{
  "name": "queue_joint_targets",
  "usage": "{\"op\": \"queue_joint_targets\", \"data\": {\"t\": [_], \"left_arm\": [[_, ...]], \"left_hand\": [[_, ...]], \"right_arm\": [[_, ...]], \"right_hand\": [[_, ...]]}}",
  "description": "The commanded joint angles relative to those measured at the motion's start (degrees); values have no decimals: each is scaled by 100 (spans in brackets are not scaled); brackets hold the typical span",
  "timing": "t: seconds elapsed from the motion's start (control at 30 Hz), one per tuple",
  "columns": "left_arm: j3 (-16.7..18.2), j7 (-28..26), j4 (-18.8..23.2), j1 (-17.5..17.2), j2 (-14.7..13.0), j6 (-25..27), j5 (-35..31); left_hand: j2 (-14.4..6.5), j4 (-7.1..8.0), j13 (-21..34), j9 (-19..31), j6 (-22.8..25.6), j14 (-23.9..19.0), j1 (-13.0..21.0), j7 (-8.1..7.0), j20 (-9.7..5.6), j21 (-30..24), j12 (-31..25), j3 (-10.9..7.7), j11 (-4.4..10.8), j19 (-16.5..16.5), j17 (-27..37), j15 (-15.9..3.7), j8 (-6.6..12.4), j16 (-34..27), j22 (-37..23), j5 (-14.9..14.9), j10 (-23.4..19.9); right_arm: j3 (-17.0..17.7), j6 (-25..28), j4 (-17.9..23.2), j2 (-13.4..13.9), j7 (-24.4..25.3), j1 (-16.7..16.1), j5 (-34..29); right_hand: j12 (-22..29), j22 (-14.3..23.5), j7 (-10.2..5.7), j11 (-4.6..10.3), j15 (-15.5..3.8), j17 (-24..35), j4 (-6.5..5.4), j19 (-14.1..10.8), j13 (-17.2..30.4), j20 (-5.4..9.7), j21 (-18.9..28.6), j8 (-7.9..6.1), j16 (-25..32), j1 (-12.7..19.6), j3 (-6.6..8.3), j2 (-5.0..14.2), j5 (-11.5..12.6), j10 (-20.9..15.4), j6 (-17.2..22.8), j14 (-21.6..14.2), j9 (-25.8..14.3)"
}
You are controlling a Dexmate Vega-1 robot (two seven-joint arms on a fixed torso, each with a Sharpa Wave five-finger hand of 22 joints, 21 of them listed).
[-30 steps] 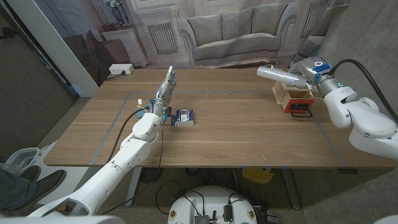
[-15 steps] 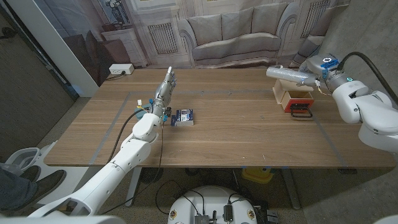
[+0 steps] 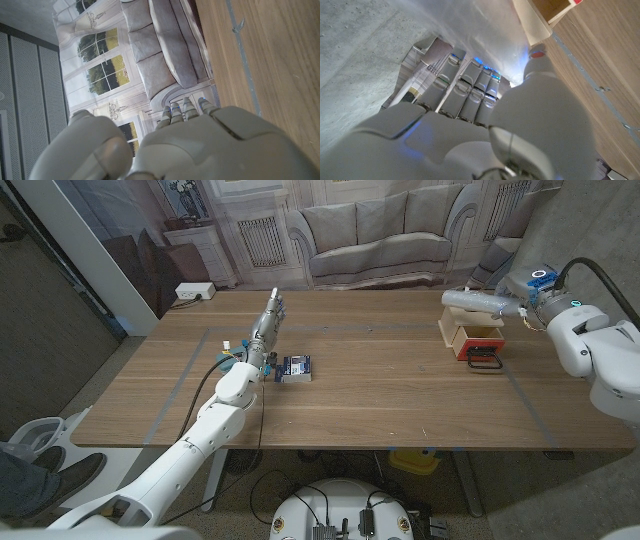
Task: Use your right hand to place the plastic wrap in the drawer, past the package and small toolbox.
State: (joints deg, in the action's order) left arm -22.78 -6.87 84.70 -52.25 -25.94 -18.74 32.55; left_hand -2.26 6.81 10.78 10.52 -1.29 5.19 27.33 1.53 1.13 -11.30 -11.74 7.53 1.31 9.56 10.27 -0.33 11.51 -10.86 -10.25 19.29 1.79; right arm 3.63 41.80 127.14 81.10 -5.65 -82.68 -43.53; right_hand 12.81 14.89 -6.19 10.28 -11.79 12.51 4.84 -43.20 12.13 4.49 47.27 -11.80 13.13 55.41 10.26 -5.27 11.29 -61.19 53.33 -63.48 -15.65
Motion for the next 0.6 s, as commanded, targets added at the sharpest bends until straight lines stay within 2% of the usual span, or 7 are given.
{"op": "queue_joint_targets", "data": {"t": [0.03, 0.33, 0.6], "left_arm": [[-30, 27, -103, 17, 64, -50, 23], [-50, 38, -186, 22, 116, -73, 44], [-78, 93, -285, 88, 168, -120, 46]], "left_hand": [[-37, -13, 20, 29, 27, 36, 13, 29, 11, -24, 0, 36, 27, 74, 23, 0, -9, 9, -29, 36, 2], [-43, -13, 20, 29, 29, 40, 14, 31, 15, -23, -4, 49, 26, 81, 23, 2, -9, 9, -29, 37, -5], [-47, -14, 20, 29, 29, 42, 17, 27, 12, -22, -2, 60, 51, 87, 23, -2, -9, 10, -29, 38, -2]], "right_arm": [[474, -249, -36, -135, -871, -261, -559], [969, -675, 39, -629, -1438, -532, -1244], [1266, -1102, 127, -1165, -1879, -594, -1803]], "right_hand": [[48, -18, -479, 42, -173, -7, 4, 42, 37, 784, 84, -31, -16, 1514, -13, 1468, 15, -19, 439, 38, 1], [53, -70, -476, 43, -173, -7, 0, 94, 34, 785, 201, -30, -13, 1539, -21, 1470, 16, -32, 447, 44, 6], [50, -117, -484, 42, -178, -6, -7, 136, 32, 783, 309, -28, -9, 1554, -27, 1471, 10, -23, 451, 44, 11]]}}
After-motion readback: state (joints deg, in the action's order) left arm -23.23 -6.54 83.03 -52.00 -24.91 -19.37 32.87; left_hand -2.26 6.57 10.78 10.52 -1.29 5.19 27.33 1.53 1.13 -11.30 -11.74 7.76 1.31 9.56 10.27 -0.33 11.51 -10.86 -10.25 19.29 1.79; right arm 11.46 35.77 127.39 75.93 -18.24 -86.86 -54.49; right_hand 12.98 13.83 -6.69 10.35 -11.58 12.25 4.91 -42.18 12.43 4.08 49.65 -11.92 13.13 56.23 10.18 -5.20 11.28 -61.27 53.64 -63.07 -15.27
